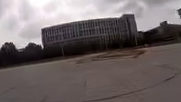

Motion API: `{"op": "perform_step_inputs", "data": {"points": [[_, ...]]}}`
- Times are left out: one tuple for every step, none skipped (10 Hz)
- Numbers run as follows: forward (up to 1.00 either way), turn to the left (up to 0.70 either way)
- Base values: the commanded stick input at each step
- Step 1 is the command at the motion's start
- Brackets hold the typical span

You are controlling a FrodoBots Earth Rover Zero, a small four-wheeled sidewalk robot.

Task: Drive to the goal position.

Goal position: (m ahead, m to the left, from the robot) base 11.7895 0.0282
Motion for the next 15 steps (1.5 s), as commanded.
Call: {"op": "perform_step_inputs", "data": {"points": [[0.70,0.00],[0.70,0.00],[0.70,0.00],[0.70,0.00],[0.70,0.00],[0.70,0.00],[0.70,0.00],[0.70,0.00],[0.70,0.00],[0.70,0.00],[0.70,-0.14],[0.70,-0.26],[0.70,-0.23],[0.70,-0.06],[0.70,0.00]]}}
